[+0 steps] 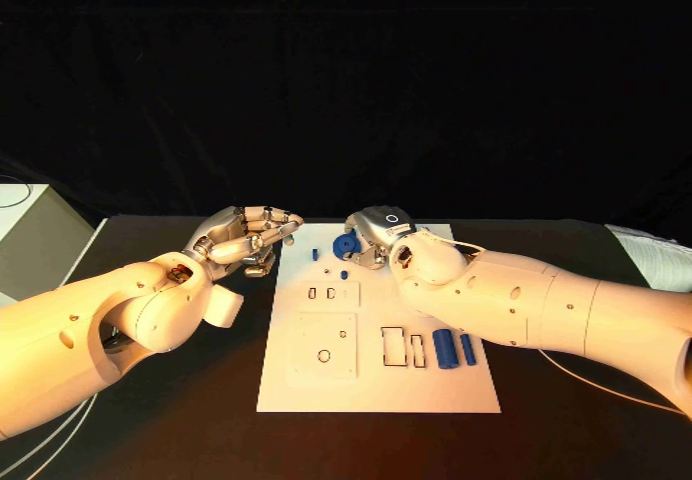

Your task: Assemble the parts on the task board

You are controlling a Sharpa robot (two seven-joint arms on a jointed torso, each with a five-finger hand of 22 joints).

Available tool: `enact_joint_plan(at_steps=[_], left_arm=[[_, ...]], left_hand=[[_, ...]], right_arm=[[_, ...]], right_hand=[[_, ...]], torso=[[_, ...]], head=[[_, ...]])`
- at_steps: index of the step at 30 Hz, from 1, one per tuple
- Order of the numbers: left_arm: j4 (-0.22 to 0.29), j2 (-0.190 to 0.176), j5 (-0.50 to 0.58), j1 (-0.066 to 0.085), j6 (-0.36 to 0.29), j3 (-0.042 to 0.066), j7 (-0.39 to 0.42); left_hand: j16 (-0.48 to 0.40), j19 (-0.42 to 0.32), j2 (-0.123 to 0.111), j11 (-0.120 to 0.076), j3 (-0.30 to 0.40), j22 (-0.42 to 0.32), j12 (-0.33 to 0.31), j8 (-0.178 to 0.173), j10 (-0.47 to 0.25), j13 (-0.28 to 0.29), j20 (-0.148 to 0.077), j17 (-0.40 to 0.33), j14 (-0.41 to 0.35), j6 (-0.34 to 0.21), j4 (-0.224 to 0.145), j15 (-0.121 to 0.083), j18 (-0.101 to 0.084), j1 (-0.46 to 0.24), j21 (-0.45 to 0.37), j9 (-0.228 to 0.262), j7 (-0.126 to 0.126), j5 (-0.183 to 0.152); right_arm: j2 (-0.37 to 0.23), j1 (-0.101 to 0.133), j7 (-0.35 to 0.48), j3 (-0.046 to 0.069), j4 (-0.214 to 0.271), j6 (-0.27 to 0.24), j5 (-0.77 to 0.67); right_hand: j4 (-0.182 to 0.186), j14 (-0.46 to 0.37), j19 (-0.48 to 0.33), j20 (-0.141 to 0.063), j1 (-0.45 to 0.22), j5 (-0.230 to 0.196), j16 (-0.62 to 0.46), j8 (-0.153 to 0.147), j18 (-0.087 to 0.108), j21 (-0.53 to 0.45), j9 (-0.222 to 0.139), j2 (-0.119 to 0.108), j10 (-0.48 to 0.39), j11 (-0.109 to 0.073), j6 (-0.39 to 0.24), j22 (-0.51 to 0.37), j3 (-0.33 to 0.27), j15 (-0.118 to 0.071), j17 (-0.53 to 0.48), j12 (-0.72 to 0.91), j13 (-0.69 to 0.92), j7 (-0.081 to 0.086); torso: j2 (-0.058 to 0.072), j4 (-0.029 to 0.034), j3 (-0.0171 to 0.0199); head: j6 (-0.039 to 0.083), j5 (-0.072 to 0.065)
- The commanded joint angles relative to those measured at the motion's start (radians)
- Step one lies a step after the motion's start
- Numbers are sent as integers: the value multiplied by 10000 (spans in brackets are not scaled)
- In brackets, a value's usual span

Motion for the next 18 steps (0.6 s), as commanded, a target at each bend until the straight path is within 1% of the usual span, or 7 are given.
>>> enact_joint_plan(at_steps=[1, 3, 4, 5, 6, 9, 18], left_arm=[[25, 4, -6, 0, 110, 7, 24], [24, 2, -6, 0, 102, 7, 16], [24, 1, -7, 0, 90, 7, 10], [24, 1, -7, 0, 84, 7, 8], [24, 1, -7, -1, 75, 7, 4], [23, 1, -9, -1, 61, 7, -3], [24, -1, -11, -2, 51, 7, -8]], left_hand=[[-64, -73, -6, 3, 39, -13, -47, 68, 16, -14, 1, 506, -5, -61, 5, 33, 44, -77, -53, 12, -7, -10], [-64, -73, -6, 3, 39, -13, -47, 68, 16, -14, 1, 506, -5, -61, 5, 33, 44, -77, -53, 12, -7, -10], [-64, -73, -6, 3, 39, -13, -47, 68, 16, -14, 1, 506, -5, -61, 5, 33, 44, -77, -53, 12, -7, -10], [-64, -73, -6, 3, 39, -13, -47, 68, 16, -14, 1, 506, -5, -61, 5, 33, 44, -77, -53, 12, -7, -10], [-64, -73, -6, 3, 39, -13, -47, 68, 16, -14, 1, 506, -5, -61, 5, 33, 44, -77, -53, 12, -7, -10], [-67, -76, 0, 3, 45, -16, -49, 69, 14, -19, 1, 505, -6, -64, 6, 33, 44, -77, -55, 13, -5, -10], [-71, -82, 8, 2, 54, -25, -51, 69, 11, -23, 1, 499, -9, -67, 2, 33, 46, -69, -59, 13, -6, -10]], right_arm=[[-83, -66, 256, -37, 95, 251, 336], [-115, -66, 297, -37, 129, 368, 476], [-137, -66, 328, -37, 149, 479, 617], [-145, -66, 339, -37, 155, 521, 676], [-156, -66, 355, -37, 162, 577, 761], [-178, -66, 375, -37, 167, 665, 898], [-220, -66, 248, -37, 76, 984, 1067]], right_hand=[[242, 1064, 759, -3, -81, 93, 17, 67, -110, -10, 28, 179, 1079, -3, 181, 2306, 1, -21, 2569, 22, 2627, 14], [559, 1069, 765, -2, -344, 96, 24, 31, -112, -5, 25, 318, 1079, 1, 212, 2314, -9, -16, 2588, 22, 2627, 18], [854, 1072, 778, 4, -644, 109, 29, -18, -117, 10, 19, 538, 1079, 8, 227, 2331, 53, -9, 2600, 22, 2627, 26], [888, 1075, 781, 11, -940, 91, 34, -55, -118, 12, 15, 728, 1079, 16, 232, 2335, 119, 1, 2612, 22, 2627, 34], [884, 1076, 787, 16, -1088, 79, 36, -78, -120, 19, 13, 817, 1079, 19, 240, 2343, 171, 6, 2617, 22, 2627, 39], [887, 1080, 798, 23, -1239, 75, 42, -110, -124, 32, 9, 885, 1079, 25, 239, 2356, 222, 17, 2634, 22, 2627, 48], [866, 1080, 803, 28, -1275, 89, 43, -137, -126, 38, 2, 874, 1079, 27, 215, 2362, 240, 25, 2635, 22, 2627, 53]], torso=[[-5, 5, -2], [-3, 4, -3], [-5, 2, -3], [-5, 2, -3], [-6, 2, -4], [-6, 2, -4], [-2, 6, -7]], head=[[4, 8], [2, 14], [-2, 22], [-2, 22], [1, 21], [1, 21], [-5, 13]])
